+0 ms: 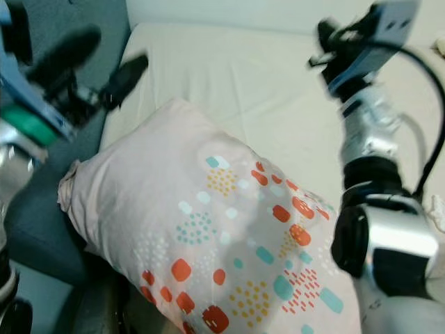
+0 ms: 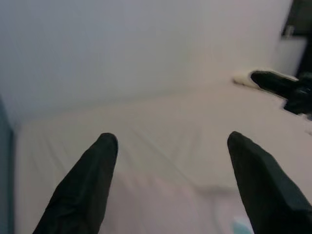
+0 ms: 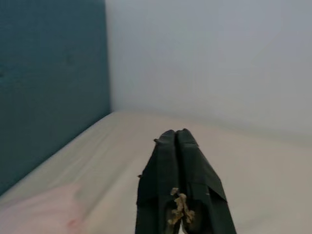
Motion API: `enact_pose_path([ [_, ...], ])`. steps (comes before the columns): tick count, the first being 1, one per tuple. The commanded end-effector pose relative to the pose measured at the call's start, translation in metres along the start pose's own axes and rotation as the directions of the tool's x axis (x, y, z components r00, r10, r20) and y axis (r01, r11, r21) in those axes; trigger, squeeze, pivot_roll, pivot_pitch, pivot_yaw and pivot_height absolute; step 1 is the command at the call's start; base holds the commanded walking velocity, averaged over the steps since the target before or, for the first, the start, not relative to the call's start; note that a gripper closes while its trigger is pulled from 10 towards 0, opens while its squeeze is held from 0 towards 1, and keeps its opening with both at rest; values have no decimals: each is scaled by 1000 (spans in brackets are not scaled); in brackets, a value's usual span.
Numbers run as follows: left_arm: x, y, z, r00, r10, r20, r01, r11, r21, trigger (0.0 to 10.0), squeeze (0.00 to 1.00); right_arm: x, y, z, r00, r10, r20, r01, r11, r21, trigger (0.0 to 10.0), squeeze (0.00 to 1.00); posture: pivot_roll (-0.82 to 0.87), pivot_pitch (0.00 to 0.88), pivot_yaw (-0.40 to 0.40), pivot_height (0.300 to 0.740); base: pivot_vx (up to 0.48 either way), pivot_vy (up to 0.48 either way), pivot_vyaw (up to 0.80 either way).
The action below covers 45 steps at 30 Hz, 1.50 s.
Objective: Clean up the room
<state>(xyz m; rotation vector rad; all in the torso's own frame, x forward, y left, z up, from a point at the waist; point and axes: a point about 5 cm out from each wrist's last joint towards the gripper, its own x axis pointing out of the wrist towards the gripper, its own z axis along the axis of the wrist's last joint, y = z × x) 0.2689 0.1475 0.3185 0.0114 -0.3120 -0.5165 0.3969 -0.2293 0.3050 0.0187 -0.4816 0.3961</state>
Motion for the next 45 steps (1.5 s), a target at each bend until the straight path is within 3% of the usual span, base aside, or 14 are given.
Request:
enact_pose_path([
  [1, -16, -5, -11, 995, -47, -86, 42, 997, -61, 10000, 114, -17, 6, -31, 995, 76, -69, -68, 991, 117, 10000, 0, 186, 147, -18, 545, 0, 0, 0],
  [2, -33, -6, -20, 987, -86, -134, 67, 988, -140, 10000, 741, -30, 12, -52, 986, 113, -125, -90, 980, 177, 10000, 0, 194, 158, -23, 545, 0, 0, 0],
  [3, -44, -7, -25, 981, -113, -157, 82, 979, -189, 10000, 1000, -39, 15, -65, 979, 127, -161, -93, 974, 207, 10000, 0, 194, 158, -23, 545, 0, 0, 0],
  [8, -67, -8, -41, 968, -139, -209, 69, 948, -312, 10000, 1000, -57, 21, -93, 936, 149, -319, -88, 976, 199, 10000, 0, 185, 177, -27, 545, 0, 0, 0],
  [9, -81, -10, -56, 956, -164, -242, 53, 912, -406, 10000, 1000, -66, 25, -104, 896, 200, -398, -121, 969, 214, 10000, 729, 185, 177, -27, 545, 0, 0, 0],
  [12, -105, -12, -79, 944, -177, -278, -11, 826, -563, 10000, 1000, -77, 26, -111, 839, 271, -472, -172, 955, 243, 10000, 1000, 171, 188, -36, 545, 0, 0, 0],
  [19, -129, -10, -101, 931, -126, -344, -145, 735, -662, 10000, 1000, -77, 14, -99, 825, 287, -488, -207, 955, 212, 10000, 1000, 160, 193, -40, 545, 0, 0, 0],
  [23, -159, -12, -124, 848, -49, -528, -356, 686, -634, 10000, 1000, -70, 8, -74, 809, 398, -433, -307, 914, 266, 10000, 1000, 157, 202, -39, 545, 0, 0, 0],
  [27, -164, -10, -130, 809, -17, -588, -413, 694, -589, 10000, 1000, -68, 5, -66, 803, 424, -419, -333, 902, 274, 10000, 1000, 157, 202, -39, 545, 0, 0, 0],
  [30, -168, -5, -144, 704, 31, -710, -522, 700, -487, 10000, 1000, -70, -8, -56, 801, 391, -454, -320, 919, 228, 10000, 1000, 157, 202, -39, 545, 0, 0, 0],
  [33, -162, -5, -148, 695, 19, -719, -526, 696, -489, 10000, 1000, -73, -14, -53, 806, 367, -465, -300, 930, 214, 10000, 1000, 142, 204, -36, 545, 0, 0, 0],
  [35, -153, -6, -152, 690, 4, -724, -527, 689, -498, 10000, 820, -75, -17, -52, 811, 349, -469, -284, 936, 206, 10000, 1000, 139, 201, -30, 545, 0, 0, 0],
  [36, -143, -7, -155, 680, -16, -733, -525, 687, -502, 10000, 0, -75, -18, -52, 822, 339, -458, -273, 940, 206, 10000, 1000, 134, 200, -24, 545, 0, 0, 0],
  [45, -105, -28, -172, 642, -160, -750, -504, 648, -570, 10000, 0, -62, -20, -33, 871, 317, -376, -254, 945, 207, 10000, 1000, 107, 192, 0, 545, 0, 0, 0],
])
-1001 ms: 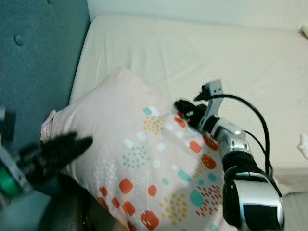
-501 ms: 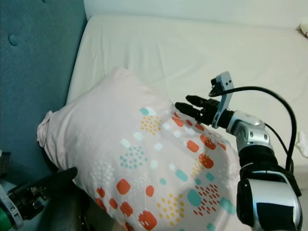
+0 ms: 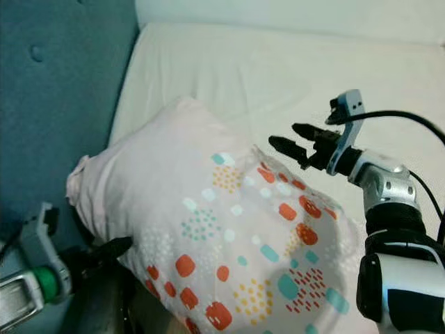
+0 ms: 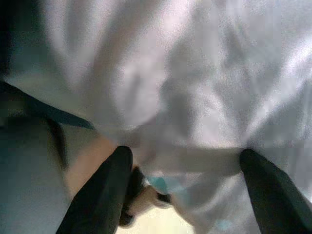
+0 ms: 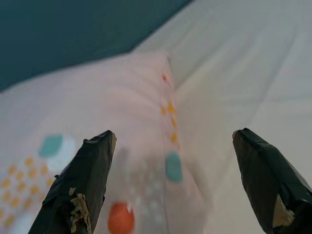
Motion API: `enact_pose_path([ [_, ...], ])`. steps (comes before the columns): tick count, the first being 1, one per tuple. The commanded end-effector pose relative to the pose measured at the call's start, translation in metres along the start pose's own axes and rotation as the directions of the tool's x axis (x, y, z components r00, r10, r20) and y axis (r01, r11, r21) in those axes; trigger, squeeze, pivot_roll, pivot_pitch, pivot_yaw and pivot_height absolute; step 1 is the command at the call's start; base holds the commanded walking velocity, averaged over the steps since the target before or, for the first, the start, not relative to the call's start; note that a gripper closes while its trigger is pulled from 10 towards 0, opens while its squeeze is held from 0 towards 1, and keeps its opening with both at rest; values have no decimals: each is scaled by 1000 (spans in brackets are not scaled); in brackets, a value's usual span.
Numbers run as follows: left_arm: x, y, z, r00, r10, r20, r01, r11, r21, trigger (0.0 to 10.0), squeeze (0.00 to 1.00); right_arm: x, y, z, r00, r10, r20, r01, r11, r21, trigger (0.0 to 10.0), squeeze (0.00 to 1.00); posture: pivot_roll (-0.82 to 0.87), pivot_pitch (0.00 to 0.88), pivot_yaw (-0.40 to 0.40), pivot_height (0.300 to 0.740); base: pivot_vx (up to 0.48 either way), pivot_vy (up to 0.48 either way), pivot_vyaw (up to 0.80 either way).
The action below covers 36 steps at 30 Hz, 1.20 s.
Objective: Clean up the room
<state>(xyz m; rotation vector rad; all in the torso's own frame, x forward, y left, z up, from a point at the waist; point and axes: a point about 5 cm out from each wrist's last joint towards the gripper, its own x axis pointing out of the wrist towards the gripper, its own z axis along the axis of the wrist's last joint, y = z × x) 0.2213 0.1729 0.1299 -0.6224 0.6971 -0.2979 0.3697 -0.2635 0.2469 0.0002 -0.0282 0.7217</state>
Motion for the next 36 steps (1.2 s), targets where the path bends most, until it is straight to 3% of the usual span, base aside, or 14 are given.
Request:
enact_pose_path([
  [1, 11, -10, -10, 995, -61, -80, 61, 998, -9, 10000, 0, -3, -2, 3, 1000, -14, 11, 14, 1000, 4, 10000, 1000, 107, 192, 0, 545, 0, 0, 0],
  [6, 26, -33, -7, 983, -155, -93, 155, 988, -13, 9922, 0, -3, -4, 5, 999, -31, 16, 31, 1000, -2, 10000, 1000, 105, 186, -3, 545, 0, 0, 0],
  [7, 30, -38, -7, 979, -176, -99, 174, 984, -26, 5490, 0, -3, -5, 6, 999, -42, 19, 42, 999, -5, 10000, 1000, 105, 186, -3, 545, 0, 0, 0],
  [8, 33, -41, -7, 976, -191, -106, 188, 982, -31, 2275, 0, -3, -6, 6, 998, -54, 21, 54, 998, -9, 10000, 1000, 91, 178, -1, 545, 0, 0, 0],
  [9, 33, -41, -7, 976, -191, -106, 188, 982, -31, 2275, 0, -3, -6, 6, 998, -54, 21, 54, 998, -9, 10000, 1000, 91, 178, -1, 545, 0, 0, 0],
  [10, 34, -44, -7, 975, -196, -108, 194, 980, -32, 0, 0, -4, -6, 6, 998, -62, 22, 62, 998, -9, 10000, 1000, 91, 178, -1, 545, 0, 0, 0],
  [14, 33, -45, -2, 978, -190, -91, 188, 982, -24, 0, 0, -5, -7, 5, 997, -74, 24, 75, 997, -8, 10000, 1000, 91, 178, -1, 545, 0, 0, 0],
  [22, 16, -42, 24, 997, -77, 13, 75, 986, 150, 0, 0, -9, -9, -2, 992, -119, 32, 120, 993, 0, 10000, 1000, 101, 167, 3, 545, 0, 0, 0],
  [36, 8, -45, 19, 993, -115, -1, 113, 978, 174, 0, 0, -9, -10, -4, 988, -146, 41, 146, 989, -2, 10000, 1000, 106, 163, 4, 545, 0, 0, 0],
])
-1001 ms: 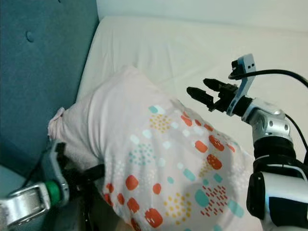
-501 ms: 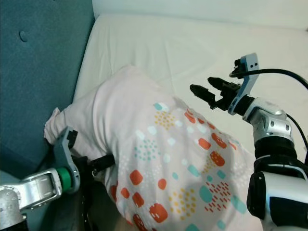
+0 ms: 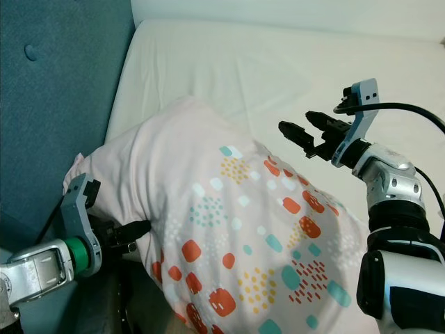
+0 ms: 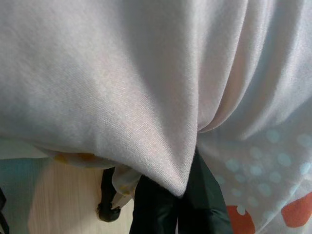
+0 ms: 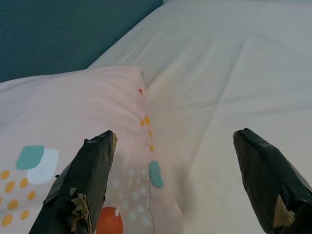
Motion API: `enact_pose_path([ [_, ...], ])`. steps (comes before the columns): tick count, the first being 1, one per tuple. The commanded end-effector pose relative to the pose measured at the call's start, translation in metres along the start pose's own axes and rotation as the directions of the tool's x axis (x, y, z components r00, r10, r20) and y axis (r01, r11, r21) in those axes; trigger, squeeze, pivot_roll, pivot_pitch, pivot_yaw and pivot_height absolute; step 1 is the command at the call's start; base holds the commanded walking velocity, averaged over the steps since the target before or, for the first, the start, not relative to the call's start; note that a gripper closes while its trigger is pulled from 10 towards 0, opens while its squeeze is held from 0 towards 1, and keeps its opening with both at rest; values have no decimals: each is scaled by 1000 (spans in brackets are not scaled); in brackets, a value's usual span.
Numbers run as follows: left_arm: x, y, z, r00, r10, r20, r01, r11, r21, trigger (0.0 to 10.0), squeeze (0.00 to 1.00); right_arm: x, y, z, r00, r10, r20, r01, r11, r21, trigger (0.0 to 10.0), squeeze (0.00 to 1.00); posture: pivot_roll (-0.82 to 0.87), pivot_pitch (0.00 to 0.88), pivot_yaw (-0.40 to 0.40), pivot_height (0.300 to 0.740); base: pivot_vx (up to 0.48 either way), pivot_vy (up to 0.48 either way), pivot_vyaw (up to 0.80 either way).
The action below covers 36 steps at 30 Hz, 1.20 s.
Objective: Clean up the room
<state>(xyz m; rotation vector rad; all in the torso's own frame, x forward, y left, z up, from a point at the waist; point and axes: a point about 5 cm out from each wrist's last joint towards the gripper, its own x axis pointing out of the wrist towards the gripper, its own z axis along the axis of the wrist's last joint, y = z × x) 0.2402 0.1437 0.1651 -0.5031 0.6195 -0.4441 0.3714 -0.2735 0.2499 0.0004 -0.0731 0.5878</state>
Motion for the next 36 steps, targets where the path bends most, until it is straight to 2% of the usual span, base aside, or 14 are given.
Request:
enact_pose_path([
  [1, 0, -5, 0, 999, -32, 12, 32, 999, -5, 0, 0, -4, -2, -7, 1000, -17, 1, 17, 1000, 11, 10000, 1000, 106, 163, 4, 545, 0, 0, 0],
  [12, 12, -38, 48, 972, -58, 228, 29, 991, 127, 0, 0, -5, -3, -6, 999, -40, 16, 40, 999, 3, 10000, 1000, 92, 165, 5, 545, 0, 0, 0],
  [13, 10, -46, 65, 948, -76, 310, 14, 980, 198, 1922, 0, -6, -3, -6, 999, -45, 19, 45, 999, 0, 10000, 1000, 90, 163, 5, 545, 0, 0, 0],
  [14, 10, -46, 65, 948, -76, 310, 14, 980, 198, 1922, 0, -6, -3, -6, 999, -45, 19, 45, 999, 0, 10000, 1000, 90, 163, 5, 545, 0, 0, 0],
  [15, 8, -57, 82, 918, -107, 383, -10, 956, 292, 10000, 0, -6, -4, -6, 998, -50, 22, 50, 999, -1, 10000, 1000, 90, 163, 5, 545, 0, 0, 0],
  [16, 5, -71, 100, 879, -151, 452, -51, 913, 405, 10000, 0, -6, -3, -6, 998, -53, 25, 53, 999, -3, 10000, 1000, 86, 160, 7, 545, 0, 0, 0],
  [17, 5, -71, 100, 879, -151, 452, -51, 913, 405, 10000, 0, -6, -3, -6, 998, -53, 25, 53, 999, -3, 10000, 1000, 86, 160, 7, 545, 0, 0, 0],
  [18, 7, -92, 124, 825, -193, 532, -158, 823, 545, 10000, 0, -6, -3, -7, 998, -56, 29, 56, 998, -4, 10000, 1000, 88, 157, 4, 545, 0, 0, 0],
  [20, 12, -96, 137, 806, -148, 573, -264, 777, 571, 10000, 0, -6, -3, -7, 998, -57, 32, 58, 998, -5, 10000, 1000, 85, 154, 3, 545, 0, 0, 0],
  [25, 21, -125, 189, 656, -170, 735, -527, 594, 608, 10000, 0, -4, 0, -8, 997, -57, 45, 58, 998, -10, 10000, 1000, 79, 148, 5, 545, 0, 0, 0],
  [29, 20, -145, 205, 612, -236, 755, -569, 531, 628, 10000, 0, -4, 1, -9, 997, -56, 48, 56, 998, -12, 10000, 1000, 75, 147, 9, 545, 0, 0, 0],
  [31, 20, -165, 223, 548, -280, 788, -657, 439, 613, 10000, 0, -3, 3, -11, 997, -56, 55, 57, 998, -10, 10000, 1000, 78, 144, 23, 545, 0, 0, 0],
  [33, 20, -165, 223, 548, -280, 788, -657, 439, 613, 10000, 0, -3, 3, -11, 997, -56, 55, 57, 998, -10, 10000, 1000, 78, 144, 23, 545, 0, 0, 0],
  [36, 21, -173, 241, 489, -281, 826, -748, 351, 563, 10000, 0, -1, 5, -12, 996, -55, 64, 56, 998, -8, 10000, 1000, 74, 143, 27, 545, 0, 0, 0],
])
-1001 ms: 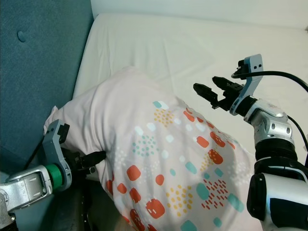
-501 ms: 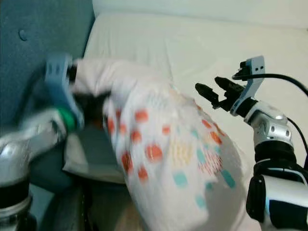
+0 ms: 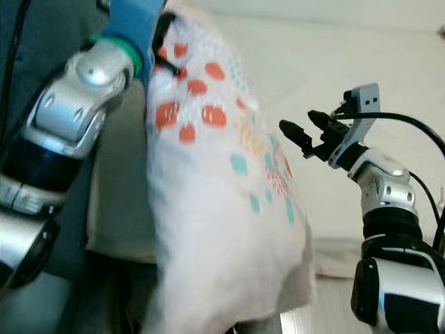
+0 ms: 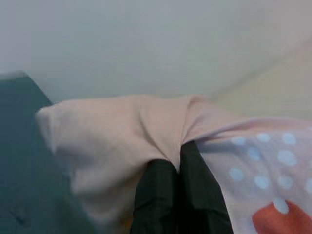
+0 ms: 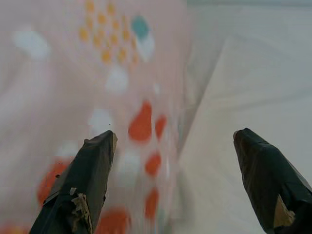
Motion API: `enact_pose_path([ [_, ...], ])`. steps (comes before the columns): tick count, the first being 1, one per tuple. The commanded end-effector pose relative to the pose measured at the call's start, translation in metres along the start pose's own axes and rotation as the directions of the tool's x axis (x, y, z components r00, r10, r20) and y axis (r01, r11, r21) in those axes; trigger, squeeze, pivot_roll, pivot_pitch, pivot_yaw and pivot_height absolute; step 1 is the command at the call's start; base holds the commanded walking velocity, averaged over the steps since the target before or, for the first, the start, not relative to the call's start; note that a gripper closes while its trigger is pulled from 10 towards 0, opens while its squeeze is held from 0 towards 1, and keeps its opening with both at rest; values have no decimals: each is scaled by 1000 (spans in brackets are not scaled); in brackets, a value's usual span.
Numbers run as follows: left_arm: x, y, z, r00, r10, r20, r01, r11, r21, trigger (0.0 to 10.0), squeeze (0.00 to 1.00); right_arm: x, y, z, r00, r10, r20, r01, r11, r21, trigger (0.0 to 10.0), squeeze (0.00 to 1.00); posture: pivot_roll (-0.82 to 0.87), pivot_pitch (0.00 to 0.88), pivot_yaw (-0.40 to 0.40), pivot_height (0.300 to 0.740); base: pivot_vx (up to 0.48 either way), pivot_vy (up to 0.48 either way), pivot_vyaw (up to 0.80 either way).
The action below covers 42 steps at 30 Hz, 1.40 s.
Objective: Clean up the room
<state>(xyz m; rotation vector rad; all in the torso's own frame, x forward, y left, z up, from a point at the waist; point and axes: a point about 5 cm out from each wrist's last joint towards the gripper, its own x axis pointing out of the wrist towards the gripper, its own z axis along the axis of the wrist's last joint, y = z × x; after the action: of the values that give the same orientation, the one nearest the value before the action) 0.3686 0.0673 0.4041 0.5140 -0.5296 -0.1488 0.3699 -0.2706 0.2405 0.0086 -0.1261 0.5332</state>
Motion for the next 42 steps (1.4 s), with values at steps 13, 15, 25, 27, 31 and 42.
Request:
enact_pose_path([
  [13, 36, 16, 58, 936, 175, 306, -286, 885, 367, 10000, 0, 4, 15, -10, 999, 29, 36, -30, 999, 19, 10000, 1000, 69, 146, 26, 545, 0, 0, 0],
  [15, 37, 17, 62, 928, 183, 325, -310, 861, 403, 10000, 0, 5, 15, -10, 999, 31, 39, -32, 999, 21, 10000, 1000, 69, 146, 26, 545, 0, 0, 0],
  [25, 41, 14, 67, 902, 157, 401, -372, 754, 541, 10000, 0, 5, 18, -12, 998, 28, 49, -29, 999, 26, 10000, 1000, 78, 131, 30, 545, 0, 0, 0],
  [27, 41, 9, 66, 904, 147, 402, -359, 773, 523, 10000, 910, 6, 19, -11, 998, 27, 51, -28, 999, 25, 10000, 1000, 75, 125, 31, 545, 0, 0, 0],
  [31, 41, 8, 66, 909, 155, 387, -317, 861, 398, 10000, 1000, 6, 20, -11, 998, 28, 55, -29, 999, 23, 10000, 1000, 68, 125, 35, 545, 0, 0, 0],
  [42, 45, 30, 42, 986, 88, 139, -61, 981, -185, 10000, 0, 1, 20, -14, 998, 18, 55, -19, 1000, 23, 10000, 1000, 70, 124, 38, 545, 0, 0, 0],
])
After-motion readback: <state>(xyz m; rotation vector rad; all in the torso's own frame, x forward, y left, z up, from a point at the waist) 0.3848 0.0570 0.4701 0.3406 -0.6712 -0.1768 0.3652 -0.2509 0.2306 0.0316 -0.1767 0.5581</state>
